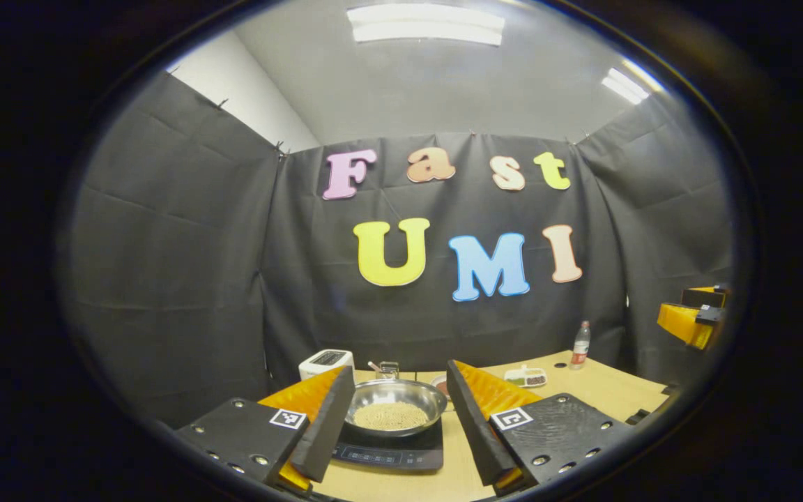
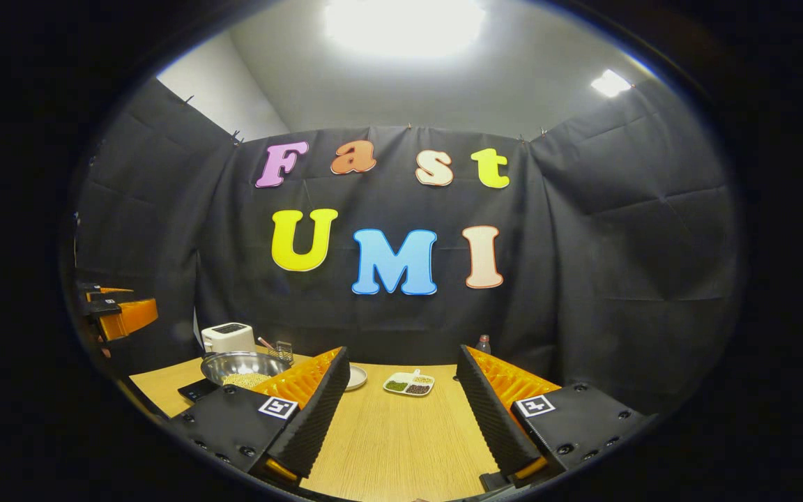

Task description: First push the handle of the pot to place it horizontally, then grasp the pot with both hands and set it on the induction cooktop.

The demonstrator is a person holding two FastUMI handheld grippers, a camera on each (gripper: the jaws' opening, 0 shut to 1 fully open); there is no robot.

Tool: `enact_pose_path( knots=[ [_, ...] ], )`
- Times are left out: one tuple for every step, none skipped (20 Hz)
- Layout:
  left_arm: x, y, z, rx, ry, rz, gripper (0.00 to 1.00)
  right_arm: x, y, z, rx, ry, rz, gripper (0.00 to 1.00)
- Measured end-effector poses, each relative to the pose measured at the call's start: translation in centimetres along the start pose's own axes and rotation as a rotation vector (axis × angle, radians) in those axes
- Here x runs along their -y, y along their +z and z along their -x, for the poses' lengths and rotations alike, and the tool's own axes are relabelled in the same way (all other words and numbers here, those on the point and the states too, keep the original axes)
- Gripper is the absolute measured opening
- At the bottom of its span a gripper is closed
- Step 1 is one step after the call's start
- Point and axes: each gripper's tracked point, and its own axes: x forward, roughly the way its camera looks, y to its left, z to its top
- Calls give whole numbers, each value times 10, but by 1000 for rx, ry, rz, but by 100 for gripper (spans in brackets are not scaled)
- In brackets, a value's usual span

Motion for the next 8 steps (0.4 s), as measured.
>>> enact_pose_path(
  knots=[
    [1, 0, -1, 1, -2, -4, 78, 0, 0, 0, 0, 1, 1, 98],
    [2, -1, -1, 0, -4, -5, 80, 0, 0, 0, 0, 1, 2, 98],
    [2, -2, -1, -2, -5, -4, 80, 0, 0, 0, 0, 1, 3, 98],
    [3, -2, 0, -3, -6, -2, 80, -1, 0, 0, 1, 1, 3, 98],
    [3, -1, 0, -3, -8, -1, 80, -2, 1, 0, 3, 1, 2, 98],
    [3, -1, 1, -3, -8, -3, 80, -2, 1, -1, 4, 0, 2, 98],
    [3, 1, 1, -1, -10, -6, 80, -2, 1, 0, 6, 0, 1, 98],
    [4, 0, 1, -1, -11, -7, 80, -2, 1, -1, 10, 0, -1, 98]
  ],
)
